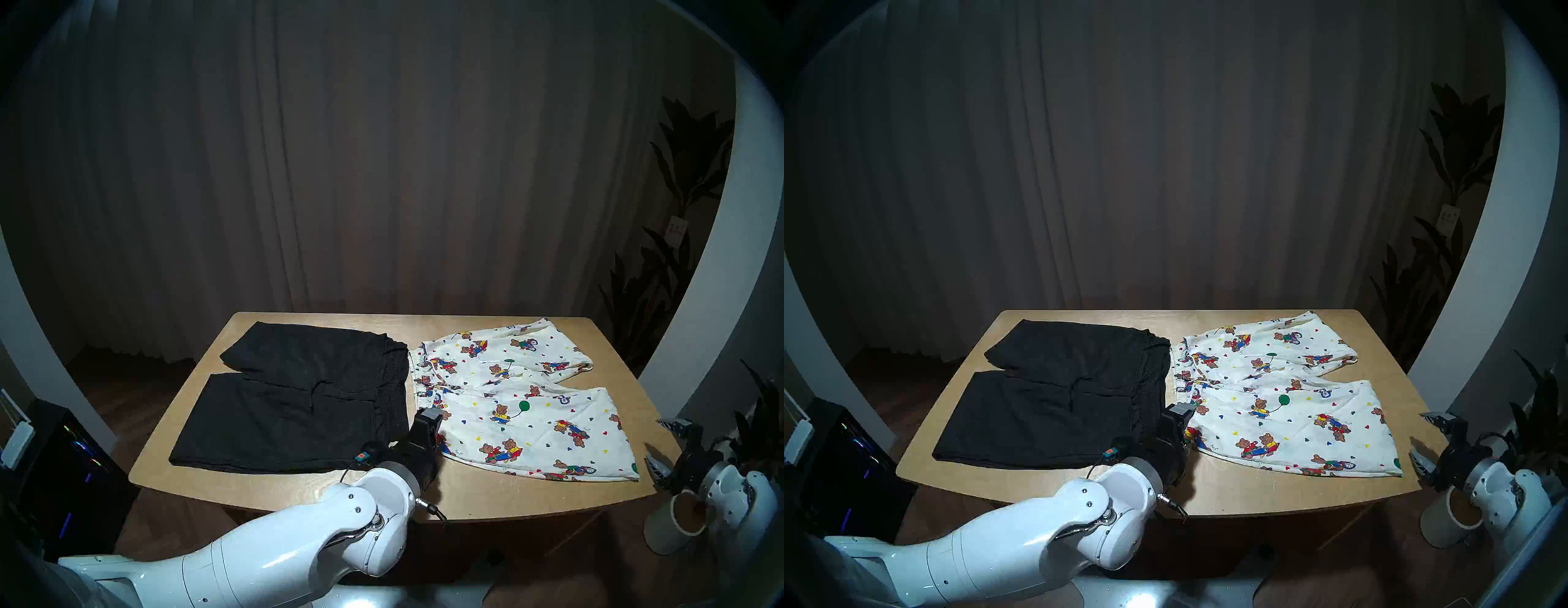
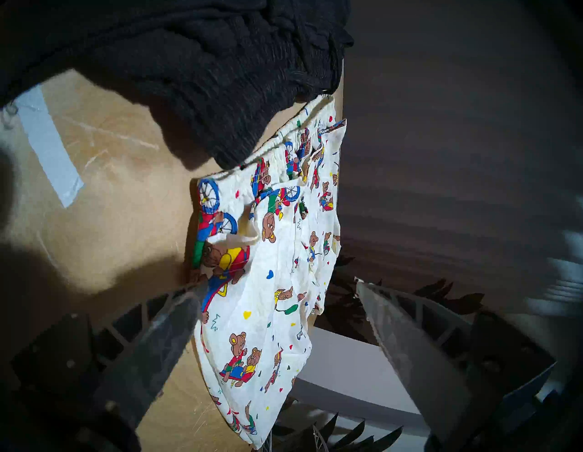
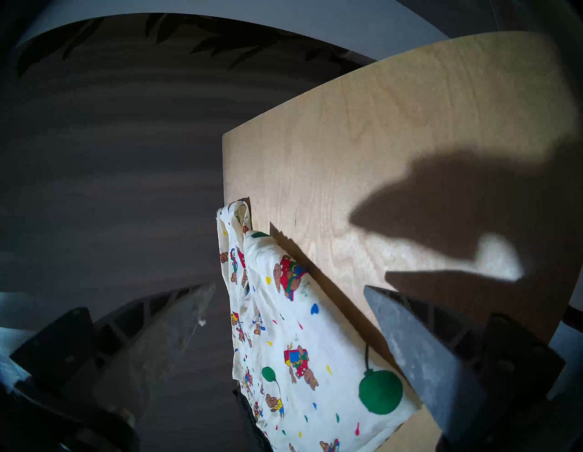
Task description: Fold pants twice and stack them
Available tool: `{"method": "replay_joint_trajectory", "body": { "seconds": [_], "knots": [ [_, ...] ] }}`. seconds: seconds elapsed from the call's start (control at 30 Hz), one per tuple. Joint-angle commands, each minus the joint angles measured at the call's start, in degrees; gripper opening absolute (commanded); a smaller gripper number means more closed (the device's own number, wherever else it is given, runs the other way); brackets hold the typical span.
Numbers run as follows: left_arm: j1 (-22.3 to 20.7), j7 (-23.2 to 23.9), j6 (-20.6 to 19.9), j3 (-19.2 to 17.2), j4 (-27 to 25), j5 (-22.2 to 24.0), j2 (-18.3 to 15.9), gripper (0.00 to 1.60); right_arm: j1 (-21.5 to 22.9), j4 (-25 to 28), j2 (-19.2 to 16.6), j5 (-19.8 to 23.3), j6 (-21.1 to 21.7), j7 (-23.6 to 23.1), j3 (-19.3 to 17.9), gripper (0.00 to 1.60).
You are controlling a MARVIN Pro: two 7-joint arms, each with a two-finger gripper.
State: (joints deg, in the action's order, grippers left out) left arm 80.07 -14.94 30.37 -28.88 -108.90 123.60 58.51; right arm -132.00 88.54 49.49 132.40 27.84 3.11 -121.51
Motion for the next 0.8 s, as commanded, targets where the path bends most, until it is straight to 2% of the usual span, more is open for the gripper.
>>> {"method": "replay_joint_trajectory", "body": {
  "seconds": [0.0, 0.47, 0.77],
  "knots": [
    [-1.9, -2.2, 0.1, 0.6, -0.6, -1.1, 0.7, 1.60, 1.8, -0.9, -0.8, -1.3, 0.7, -2.4, 0.3, 1.60],
    [-3.3, -6.5, -1.1, 0.0, 1.0, -0.9, 1.9, 1.60, 4.2, -4.7, -2.4, -5.3, 3.3, -5.4, 3.8, 1.60],
    [-3.8, -8.6, -2.1, -0.3, 0.5, -0.6, 1.6, 1.60, 2.2, -4.7, -4.6, -6.6, 7.5, -6.4, 3.1, 1.60]
  ]
}}
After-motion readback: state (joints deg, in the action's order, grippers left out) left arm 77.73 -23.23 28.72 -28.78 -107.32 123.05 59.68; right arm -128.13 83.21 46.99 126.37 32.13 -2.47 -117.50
